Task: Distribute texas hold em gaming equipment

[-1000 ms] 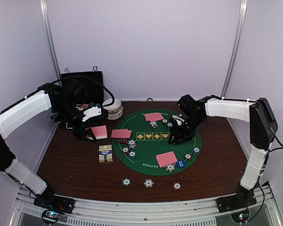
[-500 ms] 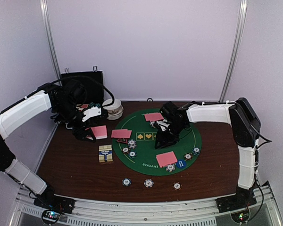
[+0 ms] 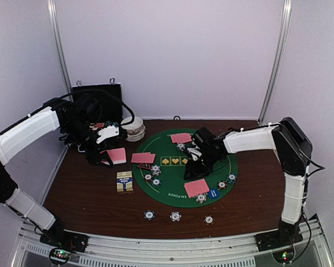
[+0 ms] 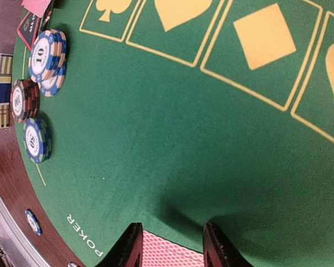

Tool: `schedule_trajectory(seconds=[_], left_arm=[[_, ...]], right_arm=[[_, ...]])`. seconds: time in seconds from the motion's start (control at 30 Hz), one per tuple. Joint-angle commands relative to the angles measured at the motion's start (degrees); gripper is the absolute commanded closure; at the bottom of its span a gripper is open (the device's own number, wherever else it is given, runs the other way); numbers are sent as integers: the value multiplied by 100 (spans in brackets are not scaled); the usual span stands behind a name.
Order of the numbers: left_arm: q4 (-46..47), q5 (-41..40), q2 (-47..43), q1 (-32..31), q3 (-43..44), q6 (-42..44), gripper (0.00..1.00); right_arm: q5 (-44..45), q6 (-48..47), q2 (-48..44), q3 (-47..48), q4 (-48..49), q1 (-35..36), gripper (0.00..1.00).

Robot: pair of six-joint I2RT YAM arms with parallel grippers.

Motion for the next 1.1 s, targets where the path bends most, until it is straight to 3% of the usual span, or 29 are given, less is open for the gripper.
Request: schedule_trajectory(seconds=[0.0,0.2,0.4,0.57,0.63,0.73,0.87,1.07], left_arm=[[39,107,-142,5,175,41,100],[40,126,-157,-2,158,42,100],[43,126,-144,-2,166,35,100],[37,103,-143,-1,157,50,100],[37,118,-135,-2,157,49,100],[44,139,-125,1,157,50,100],[39,160,-126,-2,166,51,100],[42,170,-130,-2,167,46,100]], right_arm=[[100,185,-228,-486,-129,173,62],[153,299,-593,-761,-87,243,62],[174,349,-787,-335,-303,244,61],[-69,791,-1021,110,0,323,43],[-404,1118,-1110,220,418,403,29],[-1021,1870,-1147,244,1451,564,17],[-1717,3219,-915,217,3286,796,7],[-2066,4252,-330,627,4533,1145,1]])
